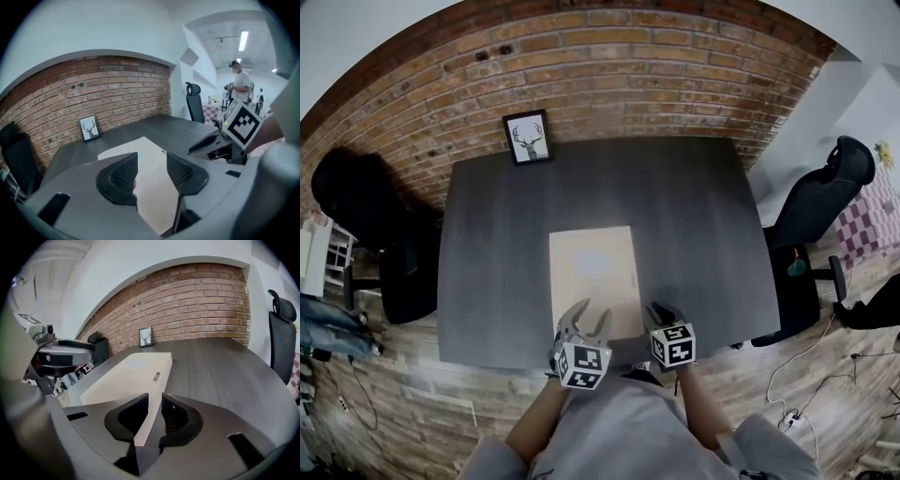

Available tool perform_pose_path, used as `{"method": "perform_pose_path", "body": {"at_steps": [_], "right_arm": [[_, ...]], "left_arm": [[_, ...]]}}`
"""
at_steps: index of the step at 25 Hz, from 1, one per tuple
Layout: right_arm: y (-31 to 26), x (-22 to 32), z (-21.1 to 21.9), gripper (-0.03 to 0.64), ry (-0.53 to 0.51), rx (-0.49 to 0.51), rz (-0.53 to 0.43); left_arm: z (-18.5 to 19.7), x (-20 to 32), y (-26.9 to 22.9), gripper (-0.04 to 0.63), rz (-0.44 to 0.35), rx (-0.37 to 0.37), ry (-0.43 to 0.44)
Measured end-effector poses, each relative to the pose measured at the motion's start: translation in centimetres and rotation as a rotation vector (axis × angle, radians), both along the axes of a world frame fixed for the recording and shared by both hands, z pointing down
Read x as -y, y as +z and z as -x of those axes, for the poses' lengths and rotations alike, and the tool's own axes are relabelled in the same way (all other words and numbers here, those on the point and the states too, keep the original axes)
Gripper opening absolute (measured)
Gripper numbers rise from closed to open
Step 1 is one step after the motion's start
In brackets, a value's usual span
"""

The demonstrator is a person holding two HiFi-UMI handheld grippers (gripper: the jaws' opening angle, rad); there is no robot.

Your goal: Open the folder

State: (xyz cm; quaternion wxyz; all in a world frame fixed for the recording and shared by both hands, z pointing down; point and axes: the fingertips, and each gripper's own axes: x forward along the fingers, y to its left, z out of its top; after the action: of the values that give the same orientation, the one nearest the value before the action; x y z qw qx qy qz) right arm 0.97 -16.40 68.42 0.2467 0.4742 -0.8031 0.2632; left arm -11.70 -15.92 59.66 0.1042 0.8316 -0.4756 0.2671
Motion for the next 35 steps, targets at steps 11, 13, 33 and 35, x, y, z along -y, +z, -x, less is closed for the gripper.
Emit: {"method": "perform_pose_path", "body": {"at_steps": [11,13,33,35], "right_arm": [[2.7,-0.8,0.9,0.061,-0.057,-0.046,0.065],[2.9,-0.9,0.9,0.061,-0.055,-0.047,0.066],[2.8,-0.9,1.2,0.066,-0.111,-0.041,0.087],[2.8,-0.9,1.2,0.066,-0.117,-0.044,0.087]], "left_arm": [[-0.1,-1.4,1.3,0.181,0.02,0.034,0.016],[-0.2,-1.6,1.7,0.181,0.024,0.045,0.026],[-8.8,-5.9,8.3,0.224,0.045,0.29,0.468],[-9.3,-6.2,8.9,0.231,0.05,0.314,0.499]]}}
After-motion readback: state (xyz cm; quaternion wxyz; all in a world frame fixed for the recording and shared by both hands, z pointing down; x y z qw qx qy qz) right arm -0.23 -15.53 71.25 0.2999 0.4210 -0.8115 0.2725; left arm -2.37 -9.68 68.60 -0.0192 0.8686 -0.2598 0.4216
